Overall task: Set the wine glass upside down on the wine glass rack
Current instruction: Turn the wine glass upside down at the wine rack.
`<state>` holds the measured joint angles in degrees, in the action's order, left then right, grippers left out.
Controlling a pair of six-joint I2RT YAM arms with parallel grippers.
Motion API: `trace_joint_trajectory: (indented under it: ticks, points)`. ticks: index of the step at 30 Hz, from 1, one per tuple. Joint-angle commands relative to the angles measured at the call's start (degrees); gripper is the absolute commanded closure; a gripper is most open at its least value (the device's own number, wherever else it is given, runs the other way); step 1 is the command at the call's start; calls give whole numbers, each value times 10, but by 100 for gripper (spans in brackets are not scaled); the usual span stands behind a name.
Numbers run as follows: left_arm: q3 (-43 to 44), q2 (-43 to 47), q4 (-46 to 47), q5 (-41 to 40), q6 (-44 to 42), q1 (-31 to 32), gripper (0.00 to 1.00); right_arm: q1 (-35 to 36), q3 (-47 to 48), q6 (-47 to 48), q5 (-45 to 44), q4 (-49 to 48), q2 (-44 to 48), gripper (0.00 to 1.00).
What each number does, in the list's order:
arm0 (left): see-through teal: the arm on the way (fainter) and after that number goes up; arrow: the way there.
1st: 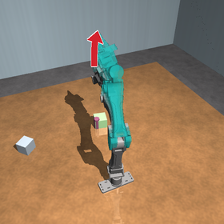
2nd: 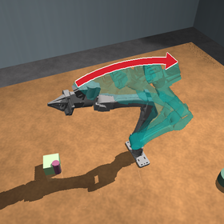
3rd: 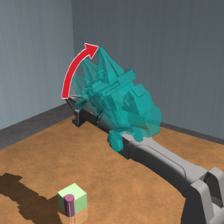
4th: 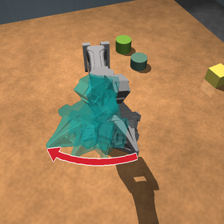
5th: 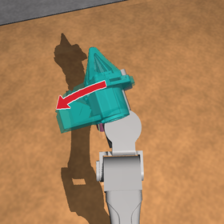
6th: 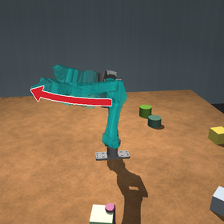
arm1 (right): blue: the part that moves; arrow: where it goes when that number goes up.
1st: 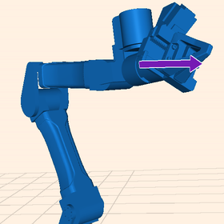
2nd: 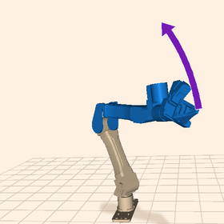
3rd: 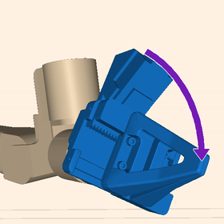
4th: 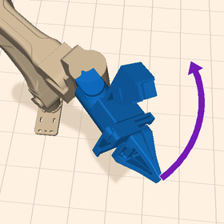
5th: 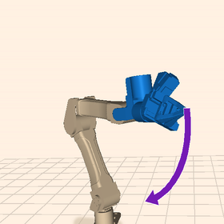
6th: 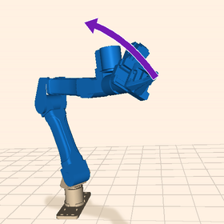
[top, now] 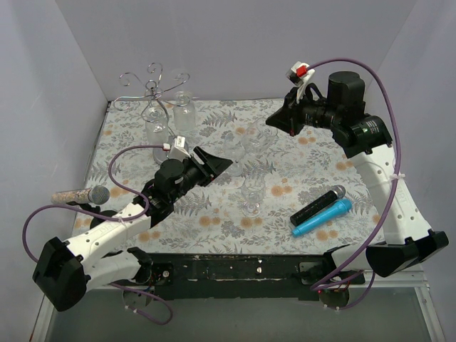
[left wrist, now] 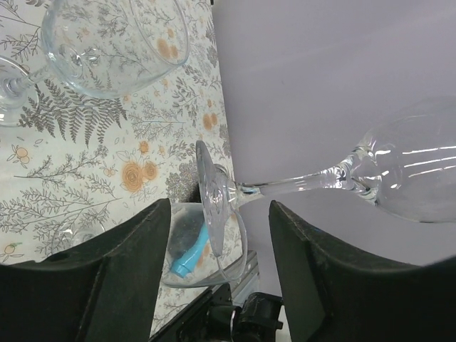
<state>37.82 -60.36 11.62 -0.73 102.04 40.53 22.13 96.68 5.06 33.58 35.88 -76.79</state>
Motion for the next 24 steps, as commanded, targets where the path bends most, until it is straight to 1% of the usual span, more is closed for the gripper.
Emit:
trace_joint_trajectory:
  ticks: [1, 17, 20, 23, 24]
  points:
    - [-6, 3, 19, -5, 9, 2, 46, -1, 6, -22, 32, -60, 8, 99]
    - [-25, 5, 40, 6, 36, 2, 59, -1, 0, -24, 52, -64, 14, 99]
    - [-25, 8, 45, 27, 39, 2, 64, -1, -4, -25, 56, -64, 15, 99]
    - [-27, 9, 48, 33, 42, 2, 72, -2, -4, -26, 59, -66, 16, 99]
    - [-28, 9, 48, 36, 44, 2, 76, -1, -4, -26, 60, -66, 16, 99]
